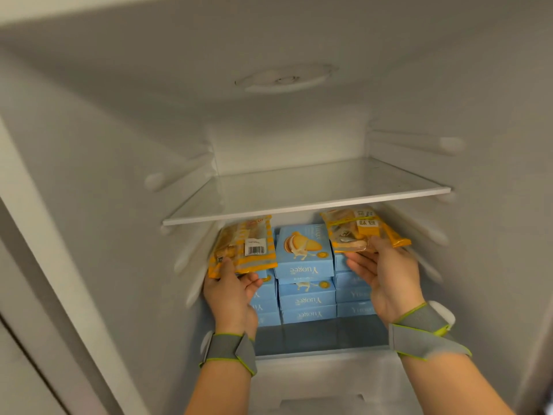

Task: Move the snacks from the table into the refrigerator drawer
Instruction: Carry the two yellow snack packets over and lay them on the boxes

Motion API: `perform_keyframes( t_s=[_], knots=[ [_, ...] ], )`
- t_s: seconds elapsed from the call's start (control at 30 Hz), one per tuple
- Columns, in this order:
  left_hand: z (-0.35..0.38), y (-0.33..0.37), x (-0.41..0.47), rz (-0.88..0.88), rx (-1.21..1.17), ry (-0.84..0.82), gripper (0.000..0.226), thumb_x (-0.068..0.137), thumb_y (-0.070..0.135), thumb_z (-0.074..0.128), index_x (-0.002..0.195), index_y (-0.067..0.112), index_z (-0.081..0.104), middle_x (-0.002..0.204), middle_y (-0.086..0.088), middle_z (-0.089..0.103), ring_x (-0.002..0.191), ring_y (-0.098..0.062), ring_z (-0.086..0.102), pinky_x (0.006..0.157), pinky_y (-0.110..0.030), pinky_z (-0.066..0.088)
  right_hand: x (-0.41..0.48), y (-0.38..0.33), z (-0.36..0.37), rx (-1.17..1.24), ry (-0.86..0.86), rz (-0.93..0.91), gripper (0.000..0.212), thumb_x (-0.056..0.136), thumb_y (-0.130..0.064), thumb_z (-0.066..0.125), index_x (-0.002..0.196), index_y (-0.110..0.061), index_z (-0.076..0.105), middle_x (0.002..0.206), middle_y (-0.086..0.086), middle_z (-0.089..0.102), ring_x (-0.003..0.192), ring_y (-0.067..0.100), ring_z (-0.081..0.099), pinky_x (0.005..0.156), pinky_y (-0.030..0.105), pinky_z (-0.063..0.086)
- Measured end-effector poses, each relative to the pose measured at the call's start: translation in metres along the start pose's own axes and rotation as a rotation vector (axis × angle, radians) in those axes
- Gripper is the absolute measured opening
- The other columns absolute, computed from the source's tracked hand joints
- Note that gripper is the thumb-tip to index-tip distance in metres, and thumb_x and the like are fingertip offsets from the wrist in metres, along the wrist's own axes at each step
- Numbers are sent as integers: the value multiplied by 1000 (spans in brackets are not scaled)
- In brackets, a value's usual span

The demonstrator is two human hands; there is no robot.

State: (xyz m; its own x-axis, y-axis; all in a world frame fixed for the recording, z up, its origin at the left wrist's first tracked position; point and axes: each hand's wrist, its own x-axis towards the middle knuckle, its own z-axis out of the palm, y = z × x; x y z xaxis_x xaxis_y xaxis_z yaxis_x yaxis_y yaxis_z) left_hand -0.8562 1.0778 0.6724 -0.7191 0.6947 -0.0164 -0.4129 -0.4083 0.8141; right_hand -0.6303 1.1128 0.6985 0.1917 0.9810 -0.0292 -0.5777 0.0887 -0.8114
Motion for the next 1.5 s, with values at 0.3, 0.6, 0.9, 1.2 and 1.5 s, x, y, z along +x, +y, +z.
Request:
perform_keyframes(
  t_s=[0.3,0.6,0.9,1.2,1.5],
  knots=[
    [-6,-4,-26,15,107,58,18,104,34,60,101,16,61,89,-8,63,55,-19,57,54,-32,53,-12,3,-15,-41,-58,53,34,99,-31,66,120,-4,69,90,14,73,77,26,74,69,37,62],
    [-7,-9,-65,1,141,43,32,103,42,60,116,13,60,105,-9,65,86,-24,67,77,-38,59,-32,1,-26,-61,-84,127,29,99,-32,67,118,-9,65,104,17,76,86,26,73,73,37,61],
    [-20,-4,-110,-21,168,-10,31,105,44,55,125,20,60,125,-5,65,115,-22,66,94,-38,56,-69,0,-39,-108,-147,164,26,101,-31,64,120,-14,62,119,16,73,113,34,70,97,47,58],
    [-42,12,-131,22,224,-145,37,106,42,53,136,22,58,129,3,64,118,-13,64,103,-37,53,-112,1,-37,-202,-154,106,25,101,-32,63,120,-16,64,119,10,72,111,27,70,101,48,56],
    [-110,26,-140,7,312,-248,35,104,40,56,136,26,62,134,10,64,127,-13,60,112,-44,48,-191,34,-28,-327,-55,99,23,99,-30,65,115,-14,66,122,13,70,114,28,68,99,45,55]
  ],
)
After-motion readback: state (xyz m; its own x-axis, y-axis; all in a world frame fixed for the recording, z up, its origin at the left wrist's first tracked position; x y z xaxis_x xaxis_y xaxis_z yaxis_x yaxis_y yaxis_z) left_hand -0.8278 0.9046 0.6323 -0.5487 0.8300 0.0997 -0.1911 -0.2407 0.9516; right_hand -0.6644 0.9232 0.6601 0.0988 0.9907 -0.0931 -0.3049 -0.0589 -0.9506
